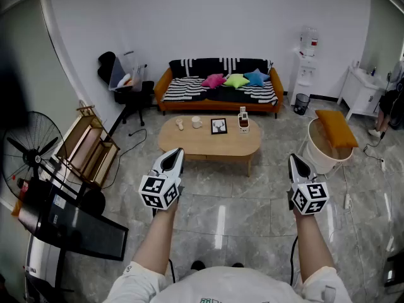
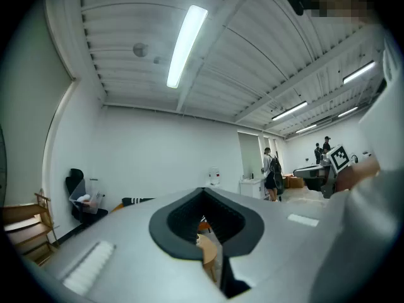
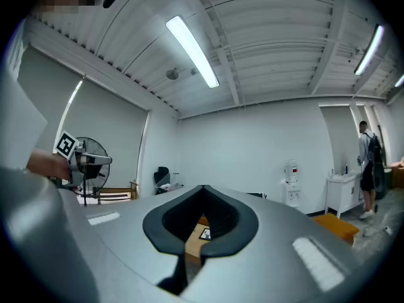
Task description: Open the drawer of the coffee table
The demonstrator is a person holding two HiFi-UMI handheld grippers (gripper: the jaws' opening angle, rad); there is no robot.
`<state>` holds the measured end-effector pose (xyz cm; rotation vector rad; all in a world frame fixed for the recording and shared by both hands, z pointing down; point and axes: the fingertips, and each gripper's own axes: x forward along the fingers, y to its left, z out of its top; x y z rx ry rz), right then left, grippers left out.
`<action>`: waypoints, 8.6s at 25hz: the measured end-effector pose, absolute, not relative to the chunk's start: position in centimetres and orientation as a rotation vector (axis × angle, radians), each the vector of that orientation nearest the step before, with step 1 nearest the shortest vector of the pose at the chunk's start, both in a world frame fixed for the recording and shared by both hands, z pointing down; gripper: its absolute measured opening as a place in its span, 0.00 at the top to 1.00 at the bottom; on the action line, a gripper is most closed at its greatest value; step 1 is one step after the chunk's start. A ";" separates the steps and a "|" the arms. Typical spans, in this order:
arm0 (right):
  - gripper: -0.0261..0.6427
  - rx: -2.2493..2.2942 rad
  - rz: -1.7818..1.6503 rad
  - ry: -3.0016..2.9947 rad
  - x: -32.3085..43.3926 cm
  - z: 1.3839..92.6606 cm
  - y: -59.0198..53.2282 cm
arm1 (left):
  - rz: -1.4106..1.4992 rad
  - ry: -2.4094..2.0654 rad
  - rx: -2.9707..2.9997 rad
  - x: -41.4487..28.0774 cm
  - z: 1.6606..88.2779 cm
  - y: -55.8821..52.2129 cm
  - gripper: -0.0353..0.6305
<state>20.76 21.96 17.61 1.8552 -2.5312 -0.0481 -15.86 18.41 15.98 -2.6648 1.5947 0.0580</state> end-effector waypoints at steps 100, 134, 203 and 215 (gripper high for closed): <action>0.08 1.576 0.206 -2.619 17.9 32.2 -24.9 | -0.216 1.625 -2.720 -14.3 26.8 -26.4 0.95; 0.08 1.279 0.708 -2.480 7.7 84.2 -24.8 | -0.197 1.465 -2.844 -12.1 62.8 -33.8 0.95; 0.47 1.092 2.304 -3.086 4.4 101.5 -21.9 | -0.117 1.278 -2.858 -9.9 73.3 -35.2 0.95; 0.47 0.935 2.339 -2.982 4.0 102.4 -17.6 | -0.149 1.291 -2.878 -11.1 72.5 -33.5 0.95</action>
